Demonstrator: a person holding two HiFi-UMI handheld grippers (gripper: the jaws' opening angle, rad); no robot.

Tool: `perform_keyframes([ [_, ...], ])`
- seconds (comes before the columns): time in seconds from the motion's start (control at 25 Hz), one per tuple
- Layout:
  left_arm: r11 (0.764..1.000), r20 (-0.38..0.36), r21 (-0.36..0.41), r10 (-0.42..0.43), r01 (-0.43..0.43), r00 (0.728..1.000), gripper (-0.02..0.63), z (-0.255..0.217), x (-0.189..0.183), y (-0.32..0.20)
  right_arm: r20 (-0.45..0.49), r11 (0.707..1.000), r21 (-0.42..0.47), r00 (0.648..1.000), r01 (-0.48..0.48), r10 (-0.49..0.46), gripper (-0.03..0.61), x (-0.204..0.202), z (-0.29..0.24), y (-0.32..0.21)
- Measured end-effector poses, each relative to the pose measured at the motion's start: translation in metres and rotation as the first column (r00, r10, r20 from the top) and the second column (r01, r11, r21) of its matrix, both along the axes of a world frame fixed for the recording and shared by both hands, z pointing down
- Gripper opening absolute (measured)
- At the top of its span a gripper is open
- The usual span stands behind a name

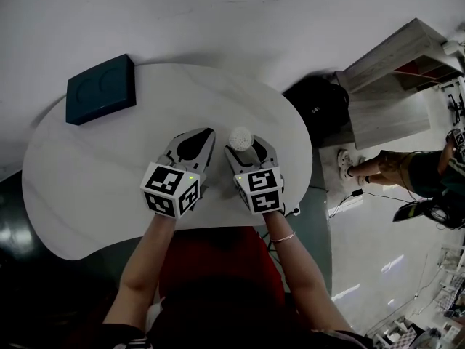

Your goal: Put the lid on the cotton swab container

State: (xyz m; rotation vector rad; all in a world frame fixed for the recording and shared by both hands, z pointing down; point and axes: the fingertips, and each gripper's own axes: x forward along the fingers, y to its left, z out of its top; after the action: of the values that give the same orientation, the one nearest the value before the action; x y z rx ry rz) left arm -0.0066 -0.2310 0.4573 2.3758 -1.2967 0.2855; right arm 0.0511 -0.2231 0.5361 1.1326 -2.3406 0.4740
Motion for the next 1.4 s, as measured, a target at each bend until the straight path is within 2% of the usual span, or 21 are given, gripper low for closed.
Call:
perform_keyframes([
  [0.2,1.0,-0.005,0.015,0.022,-0.022,1.0,0.025,-0.009,0.006,0.0,-0.003,1.0,0.007,1.0,0.009,-0.009,0.259,-0.001,0.0,0.0],
  [0.36,0.997,-0.006,0.017,0.071,-0.071,0.997,0.025,-0.016,0.017,-0.002,-0.008,1.0,0.007,1.0,0.005,-0.005,0.258,-0.001,0.0,0.0],
  [0.64,0.981,0.056,0.044,0.187,-0.19,0.981,0.025,-0.026,0.049,-0.008,-0.013,1.0,0.004,1.0,-0.004,0.004,0.258,-0.001,0.0,0.0],
  [0.8,0.962,0.133,-0.012,0.272,-0.273,0.953,0.025,-0.012,0.063,-0.007,-0.012,1.0,0.003,1.0,-0.017,0.017,0.258,0.0,0.0,0.0],
  [0.88,0.957,0.152,-0.049,0.29,-0.286,0.945,0.025,-0.003,0.063,-0.005,-0.011,1.0,0.002,1.0,-0.019,0.019,0.258,-0.001,0.0,0.0],
  [1.4,0.947,0.173,-0.113,0.315,-0.299,0.933,0.025,0.02,0.059,0.007,-0.012,1.0,0.007,1.0,-0.027,0.027,0.258,0.001,0.0,0.0],
])
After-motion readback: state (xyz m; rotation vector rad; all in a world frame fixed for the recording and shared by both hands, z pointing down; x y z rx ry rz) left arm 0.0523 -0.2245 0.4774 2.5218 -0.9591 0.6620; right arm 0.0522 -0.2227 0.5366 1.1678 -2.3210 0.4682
